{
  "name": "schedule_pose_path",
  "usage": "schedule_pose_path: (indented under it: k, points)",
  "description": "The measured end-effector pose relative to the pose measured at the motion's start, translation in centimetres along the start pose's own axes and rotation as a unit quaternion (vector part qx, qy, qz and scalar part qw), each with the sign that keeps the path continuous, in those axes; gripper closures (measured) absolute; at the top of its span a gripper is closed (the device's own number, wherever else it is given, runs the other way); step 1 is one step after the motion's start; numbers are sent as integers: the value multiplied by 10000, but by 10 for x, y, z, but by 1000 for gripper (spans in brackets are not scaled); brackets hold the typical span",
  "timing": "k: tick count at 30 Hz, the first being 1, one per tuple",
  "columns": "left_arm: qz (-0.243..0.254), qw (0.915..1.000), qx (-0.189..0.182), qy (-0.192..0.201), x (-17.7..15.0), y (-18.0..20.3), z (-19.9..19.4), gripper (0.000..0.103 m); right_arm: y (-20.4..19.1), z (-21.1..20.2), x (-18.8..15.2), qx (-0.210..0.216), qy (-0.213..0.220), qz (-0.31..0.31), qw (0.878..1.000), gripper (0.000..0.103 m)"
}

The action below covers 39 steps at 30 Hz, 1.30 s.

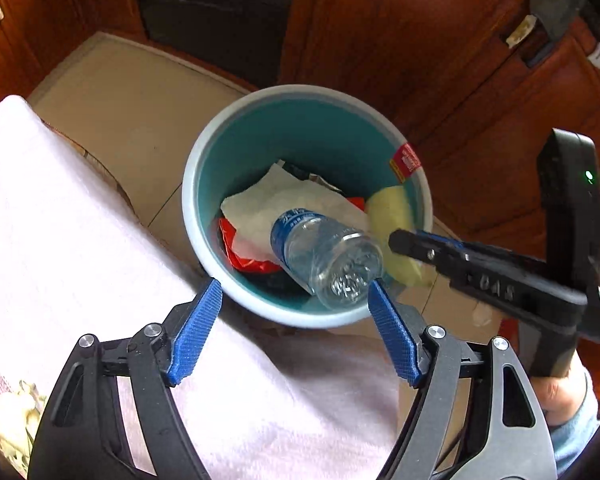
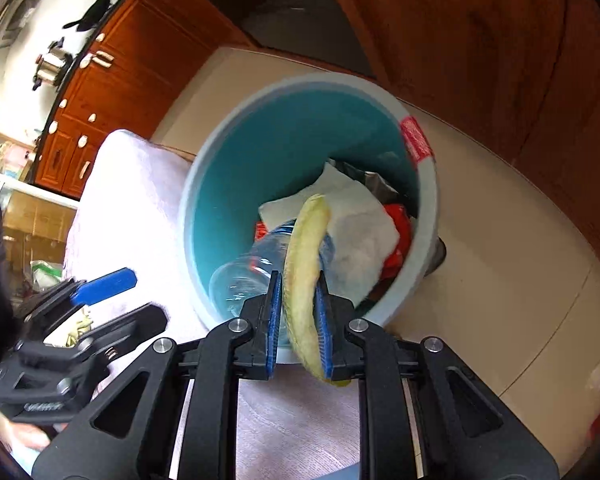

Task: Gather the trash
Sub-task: 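Open both tools to drop the bottle and banana peel into the bin, then move both open tools back over the corn husks and paper strip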

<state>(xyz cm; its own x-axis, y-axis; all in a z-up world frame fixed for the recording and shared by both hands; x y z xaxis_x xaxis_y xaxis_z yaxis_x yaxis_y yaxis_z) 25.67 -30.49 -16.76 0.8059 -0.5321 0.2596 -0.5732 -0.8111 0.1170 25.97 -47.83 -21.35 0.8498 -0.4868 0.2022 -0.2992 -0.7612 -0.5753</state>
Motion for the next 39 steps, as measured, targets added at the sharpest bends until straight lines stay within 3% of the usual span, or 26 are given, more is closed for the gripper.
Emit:
schedule_pose_path:
  k: [1, 3, 8, 14, 25, 34, 39]
  points:
    - [-1, 10000, 0, 9, -3, -1, -2, 25, 1, 0, 0, 29, 20, 49, 10000, 84]
    - [-3, 10000, -5, 13, -7, 7, -10, 23, 5, -1, -2, 59, 82, 160, 9998, 43]
    - [-24, 10000, 18, 5, -6, 5, -8, 21, -4, -9, -3, -22, 257, 60, 9996, 27]
    - [-134, 9998, 15, 134, -20, 5, -25, 15, -11, -13, -8, -122, 145, -10, 9998, 17]
    - [-481, 9981, -19, 396, -59, -21, -56, 9, -55, -20, -32, -144, -7, -405, 9991, 17]
    - [-916, 9936, -19, 654, -100, -59, -85, 8, -106, -19, -58, -69, -109, -810, 9966, 17]
    - [-1287, 9878, 162, 859, -128, -93, -102, 7, -140, -12, -76, -45, -240, -1101, 9936, 14]
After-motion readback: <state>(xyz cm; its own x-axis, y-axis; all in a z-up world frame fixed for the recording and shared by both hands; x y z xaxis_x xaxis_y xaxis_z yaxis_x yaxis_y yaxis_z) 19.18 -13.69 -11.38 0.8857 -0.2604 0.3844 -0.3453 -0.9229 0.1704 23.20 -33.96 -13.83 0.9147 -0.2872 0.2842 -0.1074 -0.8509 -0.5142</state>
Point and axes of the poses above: each gripper's, at about its wrist camera, not at the fingertips, and z roughly the way its jaws point, y to its right, x to its top, the point moved 6 cm from there along z, roughly the way its jaws point, and after that the axes turned 3 degrees about x, right-handed, at the moved point
